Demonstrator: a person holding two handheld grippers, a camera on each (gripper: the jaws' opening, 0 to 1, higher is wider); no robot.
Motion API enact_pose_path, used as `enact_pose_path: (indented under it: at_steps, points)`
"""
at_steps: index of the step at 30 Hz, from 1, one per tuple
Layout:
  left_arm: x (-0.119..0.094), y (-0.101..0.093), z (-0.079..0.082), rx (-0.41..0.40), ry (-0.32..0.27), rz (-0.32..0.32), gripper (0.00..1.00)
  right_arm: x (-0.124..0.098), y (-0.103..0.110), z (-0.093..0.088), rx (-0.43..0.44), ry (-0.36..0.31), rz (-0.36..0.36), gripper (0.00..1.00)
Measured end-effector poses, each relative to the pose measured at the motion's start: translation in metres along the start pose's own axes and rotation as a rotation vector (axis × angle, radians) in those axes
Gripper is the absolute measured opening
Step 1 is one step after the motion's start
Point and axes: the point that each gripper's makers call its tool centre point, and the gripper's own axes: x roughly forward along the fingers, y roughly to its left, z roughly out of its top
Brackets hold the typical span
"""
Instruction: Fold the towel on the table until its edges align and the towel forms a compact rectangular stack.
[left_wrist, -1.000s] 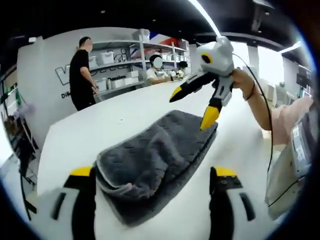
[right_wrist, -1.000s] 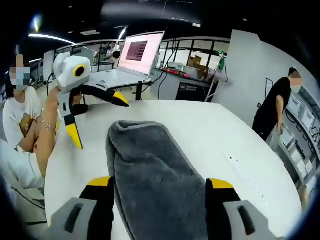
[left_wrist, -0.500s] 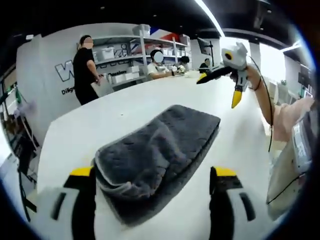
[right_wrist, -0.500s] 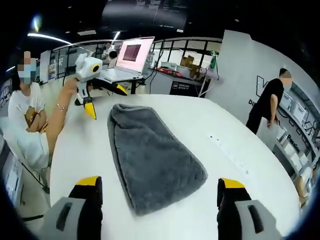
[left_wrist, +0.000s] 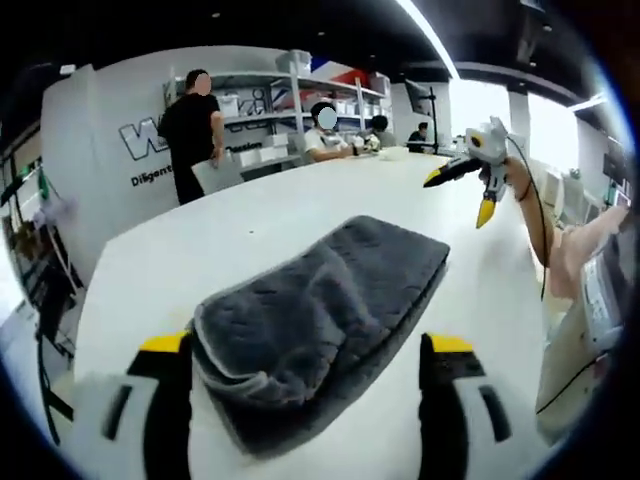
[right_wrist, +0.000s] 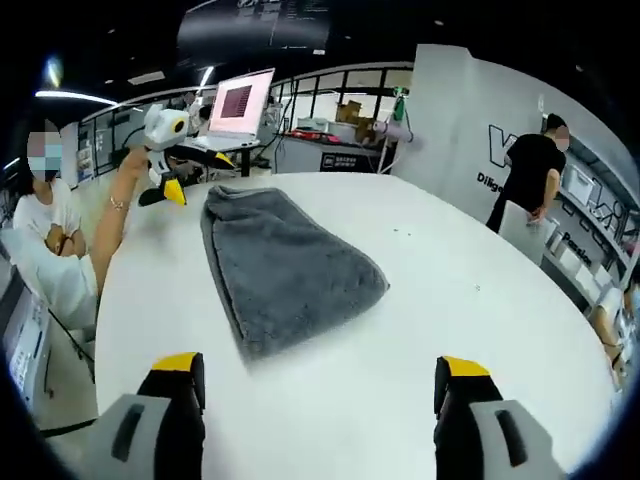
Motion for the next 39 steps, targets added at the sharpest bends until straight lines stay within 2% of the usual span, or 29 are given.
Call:
enact_pose_path:
  at_steps: [11, 17, 20, 23, 29, 31, 36, 39]
  points:
    - [0.008, -0.012, 0.001, 0.029, 0.020, -0.008, 0.99, -0.013, -0.001, -0.016, 0.016, -0.051, -0.005, 0.99]
    - [0.009, -0.007, 0.005, 0.015, -0.003, -0.003, 0.96, -0.015, -0.002, -0.013, 0.031, -0.080, -0.012, 0.99]
    - [0.009, -0.003, 0.005, -0.007, -0.016, 0.008, 0.88, -0.014, 0.000, -0.015, 0.033, -0.078, -0.006, 0.99]
    - [0.010, 0.007, 0.002, -0.040, -0.017, 0.042, 0.85, -0.013, 0.000, -0.016, 0.032, -0.071, -0.003, 0.99]
    - [0.009, 0.017, -0.006, -0.064, 0.009, 0.070, 0.76, -0.010, 0.005, -0.016, 0.031, -0.071, 0.006, 0.99]
    - [0.009, 0.015, -0.006, -0.054, 0.009, 0.064, 0.71, -0.009, 0.006, -0.017, 0.028, -0.068, 0.011, 0.99]
    - [0.012, 0.003, -0.009, -0.032, 0.020, 0.022, 0.47, -0.007, 0.008, -0.017, 0.022, -0.061, 0.020, 0.99]
    - [0.013, 0.003, -0.015, -0.036, 0.048, 0.029, 0.45, -0.007, 0.009, -0.017, 0.022, -0.062, 0.021, 0.99]
